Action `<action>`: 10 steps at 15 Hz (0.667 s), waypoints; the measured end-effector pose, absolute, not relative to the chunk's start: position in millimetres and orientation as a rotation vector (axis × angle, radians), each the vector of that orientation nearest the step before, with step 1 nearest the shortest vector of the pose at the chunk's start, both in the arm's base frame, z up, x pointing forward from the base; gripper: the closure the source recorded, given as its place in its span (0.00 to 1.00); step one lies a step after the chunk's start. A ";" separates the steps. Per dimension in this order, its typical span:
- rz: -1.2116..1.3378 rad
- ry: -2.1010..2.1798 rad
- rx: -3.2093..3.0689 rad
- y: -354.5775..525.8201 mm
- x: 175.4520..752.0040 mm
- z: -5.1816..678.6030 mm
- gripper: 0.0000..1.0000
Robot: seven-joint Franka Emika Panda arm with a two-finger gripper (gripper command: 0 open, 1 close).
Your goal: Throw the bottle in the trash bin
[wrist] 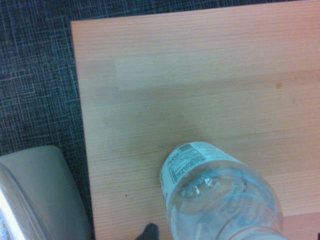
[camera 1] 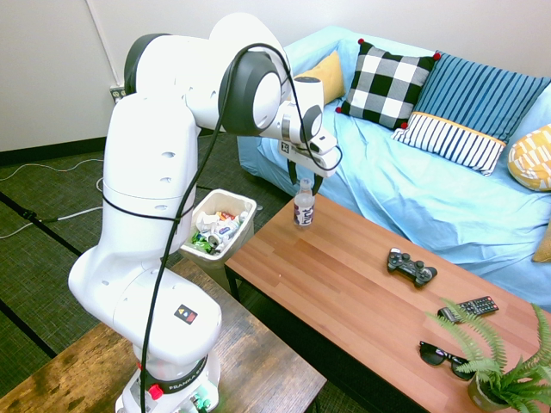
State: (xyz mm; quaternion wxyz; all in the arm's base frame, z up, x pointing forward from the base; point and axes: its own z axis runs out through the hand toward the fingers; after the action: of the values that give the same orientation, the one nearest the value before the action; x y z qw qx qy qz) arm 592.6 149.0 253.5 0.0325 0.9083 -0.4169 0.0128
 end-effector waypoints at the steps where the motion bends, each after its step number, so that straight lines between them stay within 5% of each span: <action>1: 0.038 -1.287 2.795 148.5 592.8 253.5 1.00; 10: 0.039 -1.306 2.801 150.5 592.2 259.6 1.00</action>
State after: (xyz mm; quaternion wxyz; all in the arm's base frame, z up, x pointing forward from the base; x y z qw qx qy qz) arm 592.2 150.5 259.6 0.0254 0.9060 -0.4224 0.0127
